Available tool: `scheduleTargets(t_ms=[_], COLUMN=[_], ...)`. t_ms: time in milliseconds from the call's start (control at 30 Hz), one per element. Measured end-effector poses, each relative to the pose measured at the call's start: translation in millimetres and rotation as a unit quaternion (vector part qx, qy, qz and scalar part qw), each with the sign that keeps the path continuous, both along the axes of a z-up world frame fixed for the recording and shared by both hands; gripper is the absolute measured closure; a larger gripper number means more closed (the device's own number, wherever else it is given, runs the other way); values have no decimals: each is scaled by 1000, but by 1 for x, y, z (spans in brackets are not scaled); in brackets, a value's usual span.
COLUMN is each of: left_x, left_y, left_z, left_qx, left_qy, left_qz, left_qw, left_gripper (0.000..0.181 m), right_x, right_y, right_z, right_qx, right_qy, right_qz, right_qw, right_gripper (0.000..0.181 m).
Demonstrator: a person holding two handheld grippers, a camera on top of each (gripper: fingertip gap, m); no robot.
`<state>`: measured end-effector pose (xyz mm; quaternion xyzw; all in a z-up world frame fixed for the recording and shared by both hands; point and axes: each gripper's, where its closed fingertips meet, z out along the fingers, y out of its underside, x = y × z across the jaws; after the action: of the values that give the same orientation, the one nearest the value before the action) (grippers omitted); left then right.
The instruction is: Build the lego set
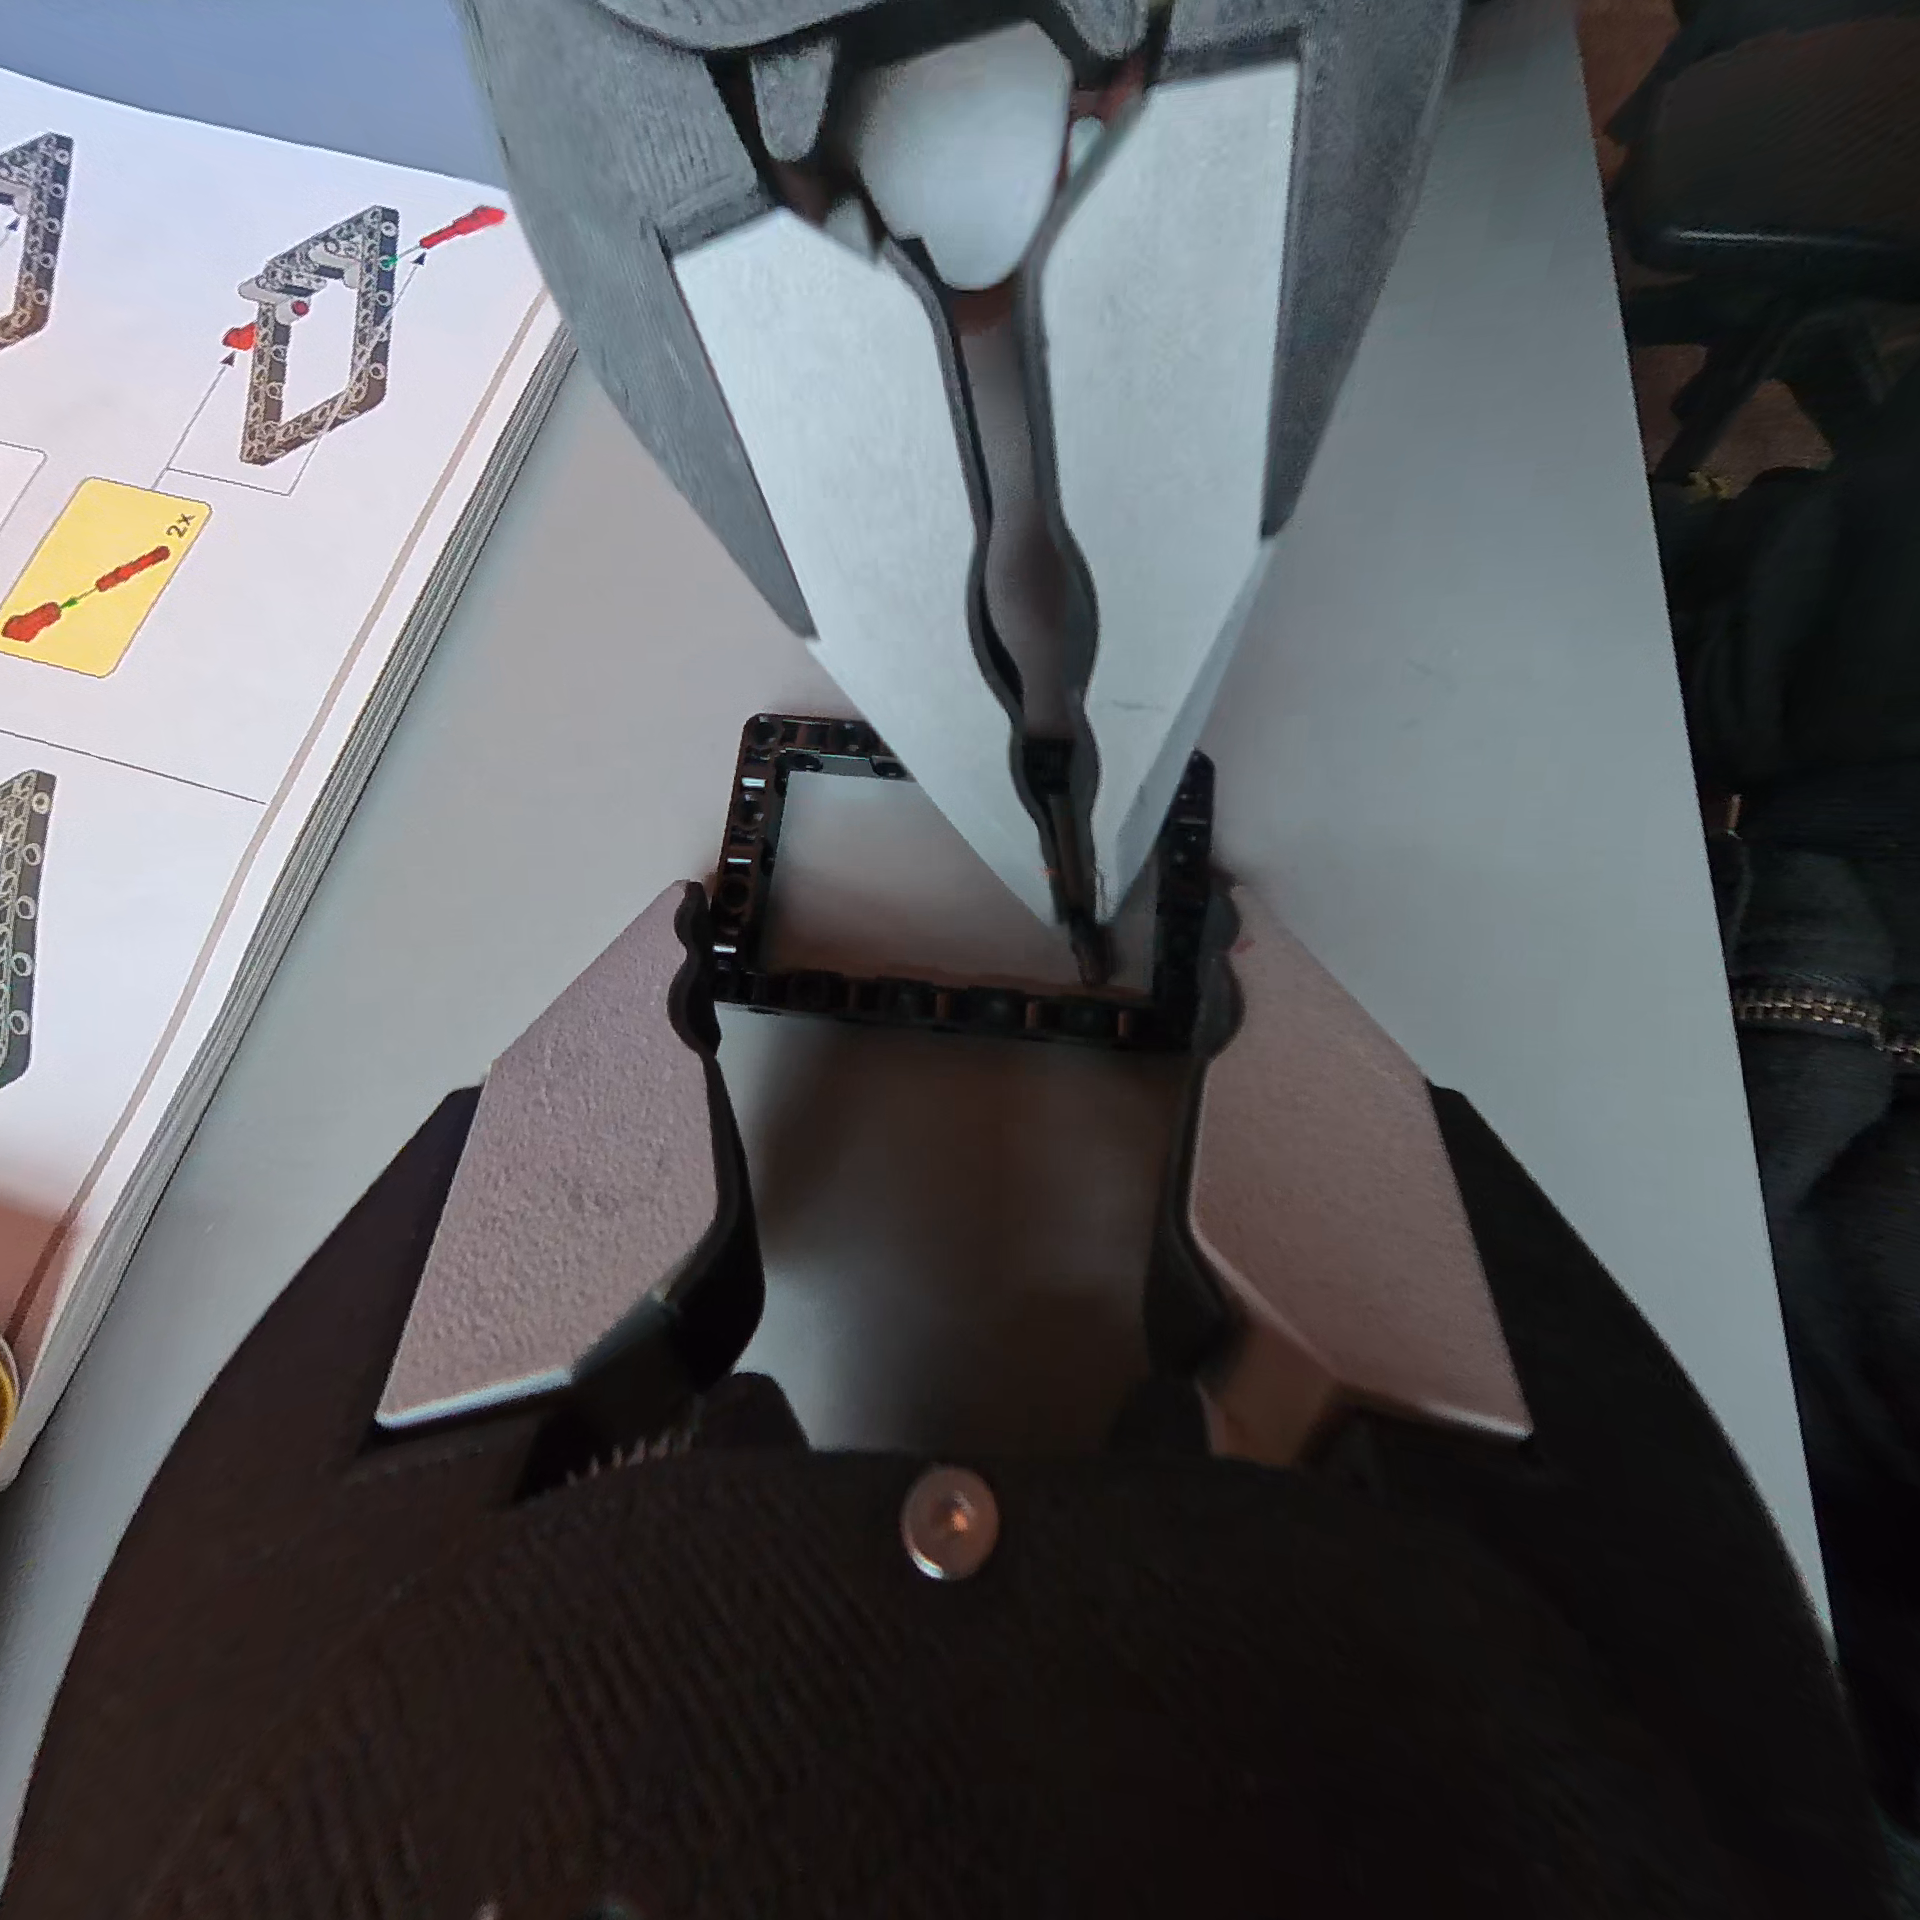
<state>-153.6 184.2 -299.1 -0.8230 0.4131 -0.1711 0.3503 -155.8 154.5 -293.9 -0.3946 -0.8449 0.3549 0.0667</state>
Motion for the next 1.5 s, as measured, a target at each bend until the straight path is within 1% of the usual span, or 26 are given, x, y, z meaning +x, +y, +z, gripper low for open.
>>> scheduleTargets(t_ms=[33,100,167,333,400,467,500,533,567,600,700,767,867,933,1000,1100,1233,1433,1500], left_x=[0,-1,-1,5,3,1,0,-2,-5,-9,-11,-10,-13,-14,-12,-13,-13,-13,-13], left_y=[0,1,0,-4,-3,-5,-6,-5,-2,3,8,8,13,16,15,14,15,16,16], left_z=[0,1,4,11,17,26,31,36,38,38,34,35,42,42,40,38,38,40,39], left_qx=[-1,-2,13,5,16,23,25,30,35,33,-2,-16,1,14,18,24,22,22,19], left_qy=[0,0,-1,-31,-41,-56,-65,-72,-73,-70,-89,-108,-113,-94,-78,-64,-68,-75,-72], left_qz=[1,5,4,1,4,2,-1,1,13,29,49,46,56,59,54,56,56,58,58], left_qw=[1000,1000,1000,1000,999,998,998,997,997,997,995,993,992,994,995,996,996,995,996], left_gripper=[88,89,88,83,87,95,108,127,140,146,145,155,160,161,163,167,173,173,179], right_x=[0,0,0,-3,-3,-4,-5,-6,-7,-8,-10,-12,-14,-16,-18,-18,-19,-19,-19], right_y=[3,10,18,34,41,46,48,50,52,52,56,58,54,50,52,51,51,50,49], right_z=[4,14,21,24,22,25,28,30,32,35,42,43,39,35,36,39,40,37,37], right_qx=[-18,-54,-62,-42,-15,17,35,55,76,99,185,251,329,359,389,413,442,461,471], right_qy=[9,34,65,119,130,150,165,180,194,209,252,276,295,294,301,315,322,322,324], right_qz=[-17,-55,-86,-138,-149,-155,-158,-162,-165,-164,-166,-163,-138,-121,-120,-115,-107,-96,-92], right_qw=[1000,996,992,982,980,976,973,969,964,959,935,914,887,877,862,847,830,821,815], right_gripper=[181,181,181,181,181,181,181,181,181,181,181,181,181,181,181,181,181,181,181])
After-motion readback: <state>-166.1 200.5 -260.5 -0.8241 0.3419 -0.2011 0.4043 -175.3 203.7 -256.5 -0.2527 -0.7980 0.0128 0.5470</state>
